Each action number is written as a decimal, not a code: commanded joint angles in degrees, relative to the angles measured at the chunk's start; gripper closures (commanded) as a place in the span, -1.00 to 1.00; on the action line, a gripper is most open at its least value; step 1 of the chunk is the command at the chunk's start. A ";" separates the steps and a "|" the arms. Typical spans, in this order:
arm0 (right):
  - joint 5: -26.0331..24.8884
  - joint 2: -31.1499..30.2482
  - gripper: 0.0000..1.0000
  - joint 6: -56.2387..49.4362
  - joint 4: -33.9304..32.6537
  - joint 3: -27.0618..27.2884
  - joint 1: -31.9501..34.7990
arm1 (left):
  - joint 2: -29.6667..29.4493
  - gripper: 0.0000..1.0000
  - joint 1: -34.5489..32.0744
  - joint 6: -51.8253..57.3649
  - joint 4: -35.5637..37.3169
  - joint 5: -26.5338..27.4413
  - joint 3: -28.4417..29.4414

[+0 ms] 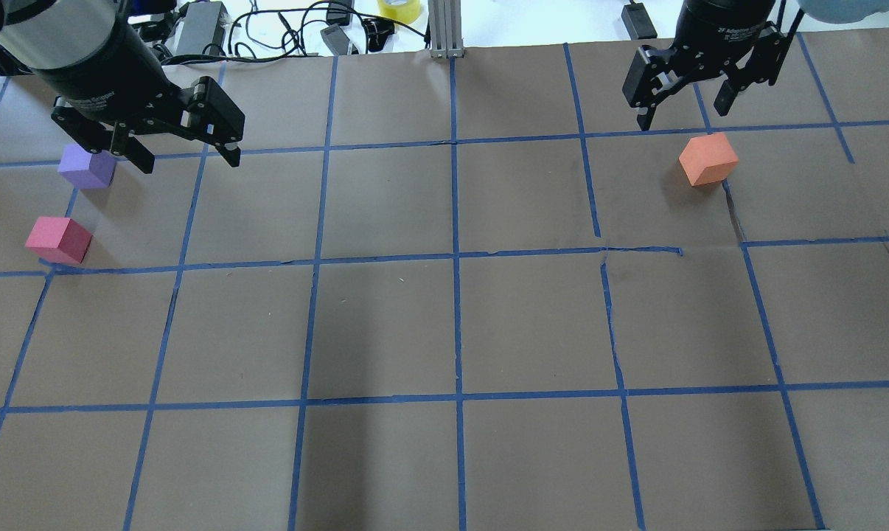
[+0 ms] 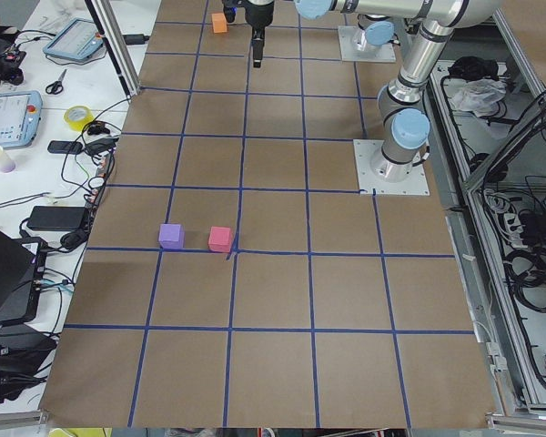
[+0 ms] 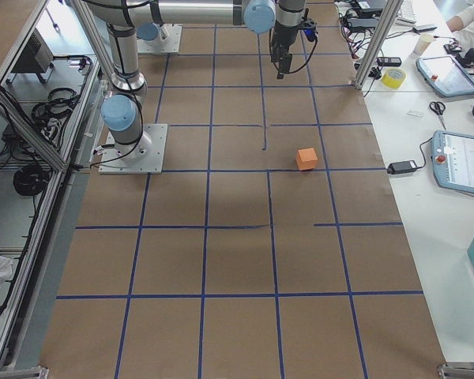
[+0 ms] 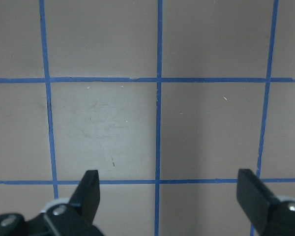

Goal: Arrange blocks in a line
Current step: 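Lower the right gripper toward the orange cube, then grasp the orange cube with the right gripper, then carry the orange cube with the right gripper toward the table center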

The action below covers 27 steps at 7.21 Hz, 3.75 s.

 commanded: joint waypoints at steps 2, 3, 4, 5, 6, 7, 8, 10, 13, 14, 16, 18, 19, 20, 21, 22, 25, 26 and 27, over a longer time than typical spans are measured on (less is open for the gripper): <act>0.49 3.75 -1.00 -6.49 -4.65 2.11 -6.14 | 0.00 -1.00 0.00 0.00 0.00 -0.02 -0.09; -0.21 6.12 -1.00 -12.35 -9.28 3.51 -9.04 | 0.00 -1.00 0.00 0.00 0.00 -0.02 0.00; -0.30 8.32 -1.00 -23.28 -13.67 4.40 -11.94 | 0.00 -1.00 0.00 0.09 0.00 0.07 0.00; 0.74 11.65 -1.00 -27.83 -16.07 4.41 -15.63 | 0.00 -1.00 0.00 0.00 0.00 0.07 0.00; 2.75 15.60 -1.00 -28.75 -21.66 4.41 -17.23 | 0.00 -1.00 0.00 0.00 0.00 0.07 0.00; 2.25 20.60 -1.00 -29.63 -28.94 4.41 -17.25 | 0.00 -1.00 0.00 0.00 0.00 0.07 0.00; 2.77 23.43 -1.00 -29.90 -31.97 4.32 -17.25 | 0.00 -1.00 0.00 0.00 0.00 0.07 -0.09; 3.12 23.37 -1.00 -32.19 -31.91 4.41 -17.07 | 0.00 -1.00 0.00 0.00 0.00 -0.02 0.00; 3.21 23.20 -1.00 -31.39 -31.13 3.62 -17.07 | 0.00 -1.00 0.00 0.00 0.00 0.07 0.00; 4.17 23.20 -1.00 -31.13 -31.03 3.88 -16.98 | 0.00 -1.00 0.00 0.00 0.00 0.07 0.00; 5.33 23.29 -1.00 -25.60 -30.59 4.14 -14.71 | 0.00 -1.00 0.00 0.00 0.00 0.07 0.00; 4.88 24.16 -1.00 -26.55 -31.46 4.41 -14.79 | 0.00 -1.00 0.00 0.00 0.00 0.07 0.00; 4.88 25.21 -0.99 -27.25 -31.99 4.49 -14.87 | 0.00 -1.00 0.00 0.00 0.00 0.07 0.00; 4.79 25.39 -0.98 -27.96 -32.96 4.49 -14.87 | 0.00 -1.00 0.00 0.00 0.00 0.07 0.00; 4.62 25.48 -0.76 -27.96 -32.88 4.49 -14.87 | 0.00 -1.00 0.00 0.09 -0.09 0.07 0.00; 2.96 25.40 -0.15 -27.88 -32.79 4.49 -14.87 | 0.00 -1.00 0.00 0.00 -0.09 0.07 -0.09; 1.71 24.52 0.55 -20.46 -31.74 4.41 -14.44 | 0.00 -1.00 0.00 0.00 -0.09 0.07 -0.09; 1.80 22.43 0.55 -15.19 -31.30 4.23 -12.09 | 0.00 -1.00 0.00 0.00 -0.09 -0.02 -0.09; 1.63 20.75 0.55 -6.78 -28.86 3.53 -7.89 | 0.00 -1.00 0.00 0.00 -0.09 0.07 -0.09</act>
